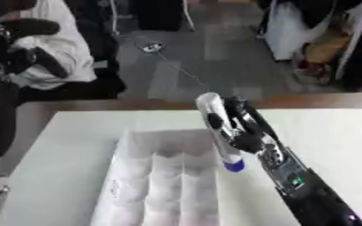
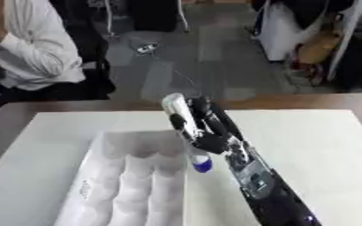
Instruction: Pick up objects on the table and place them in the box.
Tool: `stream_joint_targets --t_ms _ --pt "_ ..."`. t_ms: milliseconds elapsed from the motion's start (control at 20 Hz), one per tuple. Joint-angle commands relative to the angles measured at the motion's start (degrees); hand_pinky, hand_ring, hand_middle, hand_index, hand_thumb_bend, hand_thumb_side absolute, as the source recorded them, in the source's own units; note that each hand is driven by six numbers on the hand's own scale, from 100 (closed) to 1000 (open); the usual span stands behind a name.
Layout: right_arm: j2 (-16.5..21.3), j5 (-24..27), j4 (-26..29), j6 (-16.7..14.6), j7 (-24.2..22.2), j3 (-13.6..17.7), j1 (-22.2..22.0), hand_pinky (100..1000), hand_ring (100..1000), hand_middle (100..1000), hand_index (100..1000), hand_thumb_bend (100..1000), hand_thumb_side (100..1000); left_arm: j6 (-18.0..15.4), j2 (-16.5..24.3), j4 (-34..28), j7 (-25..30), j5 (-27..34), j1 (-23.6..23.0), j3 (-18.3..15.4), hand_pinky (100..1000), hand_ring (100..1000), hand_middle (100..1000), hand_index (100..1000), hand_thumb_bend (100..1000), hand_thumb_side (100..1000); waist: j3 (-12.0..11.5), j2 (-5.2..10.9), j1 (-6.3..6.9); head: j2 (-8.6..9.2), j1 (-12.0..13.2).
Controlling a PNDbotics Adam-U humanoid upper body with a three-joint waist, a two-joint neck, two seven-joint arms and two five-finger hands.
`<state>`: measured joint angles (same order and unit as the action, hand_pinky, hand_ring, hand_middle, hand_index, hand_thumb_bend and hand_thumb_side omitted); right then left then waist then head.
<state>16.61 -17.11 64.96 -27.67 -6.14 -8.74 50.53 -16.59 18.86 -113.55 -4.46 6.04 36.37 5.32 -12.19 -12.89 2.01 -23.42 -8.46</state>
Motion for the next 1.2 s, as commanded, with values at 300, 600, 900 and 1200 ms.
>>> stream_joint_targets --t_ms 300,600,900,1200 --pt "0.59 1.09 0.08 -1.35 -1.43 -1.04 2.80 100 100 100 230 100 827 0.98 -0.58 -1.04 0.20 -0.02 2.32 -0.20 452 697 795 841 530 887 -1.23 0.54 -0.49 2.15 -1.30" --pt "-0.18 4.96 -0.68 -0.97 -3.47 -1.86 3.50 100 100 100 224 100 805 1.13 -0.75 -1.04 0.16 -0.48 2.98 -0.15 453 698 796 841 531 890 -1.70 0.49 -0.75 2.38 -1.13" --pt "-0.79 9.70 -1.55 -0.89 -6.73 -2.49 4.37 100 100 100 221 100 795 2.40 -1.33 -1.04 0.73 -1.28 3.79 0.14 449 697 798 843 530 894 -2.34 0.29 -0.85 2.78 -1.36" --pt "-1.27 11.12 -2.39 -1.37 -8.26 -2.70 4.59 100 100 100 226 100 813 3.53 -1.76 -1.04 1.64 -1.97 4.49 0.46 445 697 799 843 529 898 -2.92 0.13 -1.13 3.40 -1.40"
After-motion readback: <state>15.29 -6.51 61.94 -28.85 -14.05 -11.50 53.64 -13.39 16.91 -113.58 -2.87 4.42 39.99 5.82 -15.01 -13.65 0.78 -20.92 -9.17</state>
